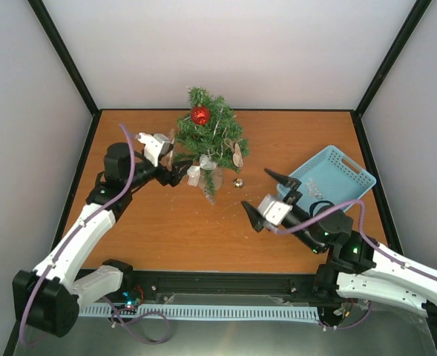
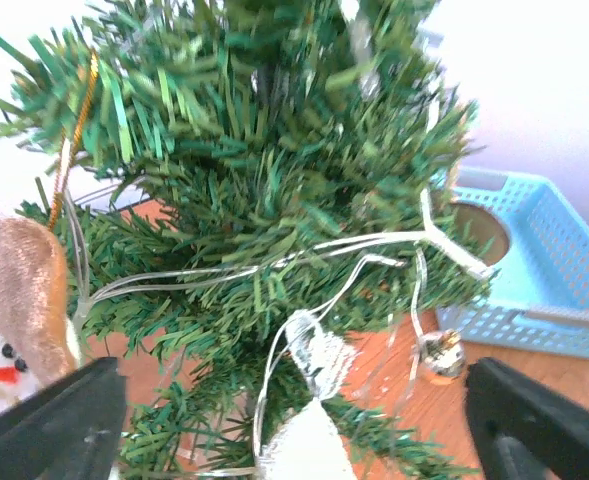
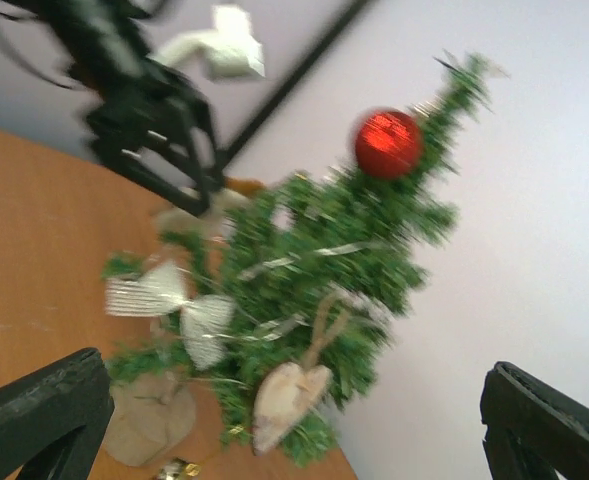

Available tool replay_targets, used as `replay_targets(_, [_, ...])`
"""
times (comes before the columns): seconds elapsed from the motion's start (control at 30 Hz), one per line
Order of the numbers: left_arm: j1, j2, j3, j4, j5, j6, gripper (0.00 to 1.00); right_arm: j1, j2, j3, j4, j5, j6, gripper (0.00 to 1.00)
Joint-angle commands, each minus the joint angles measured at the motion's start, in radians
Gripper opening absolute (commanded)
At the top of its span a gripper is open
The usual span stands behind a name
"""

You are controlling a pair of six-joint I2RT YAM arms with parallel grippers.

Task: Decorate the small christmas tree
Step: Hang the decoration item on the Christmas tree.

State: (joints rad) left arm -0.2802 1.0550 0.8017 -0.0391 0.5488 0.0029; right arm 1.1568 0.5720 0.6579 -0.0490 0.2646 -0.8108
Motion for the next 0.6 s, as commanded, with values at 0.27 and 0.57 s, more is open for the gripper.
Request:
replay_targets(0.27, [-0.005, -0.318, -0.066, -0.172, -0.171, -0.093, 1.00, -0.386, 0.212, 0.314, -0.272, 0.272, 0.552, 1.00])
replay_targets(0.57, [-0.004, -0.430, -0.126, -0.288, -0.322, -0.191, 1.00, -0.946, 0.575, 0.539, -0.668, -0.048, 0.716, 0.67])
